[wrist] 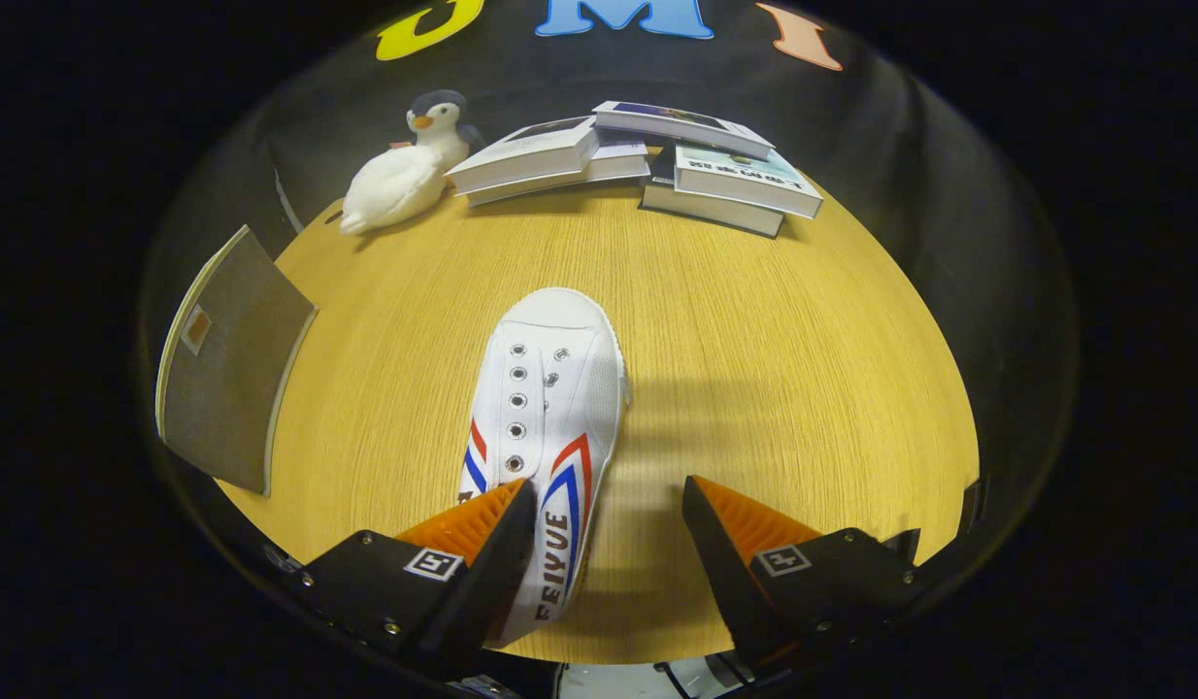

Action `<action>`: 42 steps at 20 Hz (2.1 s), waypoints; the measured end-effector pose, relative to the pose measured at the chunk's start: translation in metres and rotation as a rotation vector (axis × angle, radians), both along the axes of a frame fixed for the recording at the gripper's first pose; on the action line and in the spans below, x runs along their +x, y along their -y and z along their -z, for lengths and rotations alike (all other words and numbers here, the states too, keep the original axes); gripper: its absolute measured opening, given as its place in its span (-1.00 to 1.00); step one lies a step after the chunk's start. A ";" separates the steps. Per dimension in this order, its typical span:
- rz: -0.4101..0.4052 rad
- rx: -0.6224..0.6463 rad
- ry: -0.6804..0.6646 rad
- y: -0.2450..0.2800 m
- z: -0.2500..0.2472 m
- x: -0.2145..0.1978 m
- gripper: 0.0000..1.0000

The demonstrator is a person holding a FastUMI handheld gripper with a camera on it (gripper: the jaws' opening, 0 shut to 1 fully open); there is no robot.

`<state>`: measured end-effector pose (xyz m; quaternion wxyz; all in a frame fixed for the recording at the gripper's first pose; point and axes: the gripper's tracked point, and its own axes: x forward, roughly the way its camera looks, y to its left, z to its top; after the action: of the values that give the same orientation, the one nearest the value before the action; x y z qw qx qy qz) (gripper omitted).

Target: Open the storage box then place both shoes into the box .Put the left shoe in first, then the right shoe, with the right side of both shoes facing outward in a uniform manner.

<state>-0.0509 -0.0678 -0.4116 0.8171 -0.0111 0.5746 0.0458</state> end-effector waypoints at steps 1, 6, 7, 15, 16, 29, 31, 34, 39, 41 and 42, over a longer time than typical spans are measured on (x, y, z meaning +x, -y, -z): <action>-0.003 0.003 -0.017 -0.002 0.002 -0.005 0.81; -0.013 0.025 -0.028 -0.020 0.004 -0.004 -0.32; -0.016 0.016 -0.029 -0.020 0.003 -0.003 -0.31; 0.201 0.089 0.005 -0.022 -0.012 0.003 -0.99; 0.204 0.087 0.028 -0.023 -0.018 0.007 -0.99; 0.161 0.179 0.128 -0.083 -0.089 0.030 -0.99; 0.156 0.201 0.140 -0.096 -0.099 0.032 -0.99; 0.154 0.254 0.163 -0.118 -0.117 0.037 -0.99; 0.133 0.354 0.186 -0.162 -0.150 0.042 -0.99; 0.111 0.375 0.191 -0.180 -0.161 0.042 -0.99; 0.105 0.384 0.202 -0.188 -0.166 0.043 -0.99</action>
<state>-0.0079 0.1201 -0.2452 0.8588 0.1699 0.4705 0.1104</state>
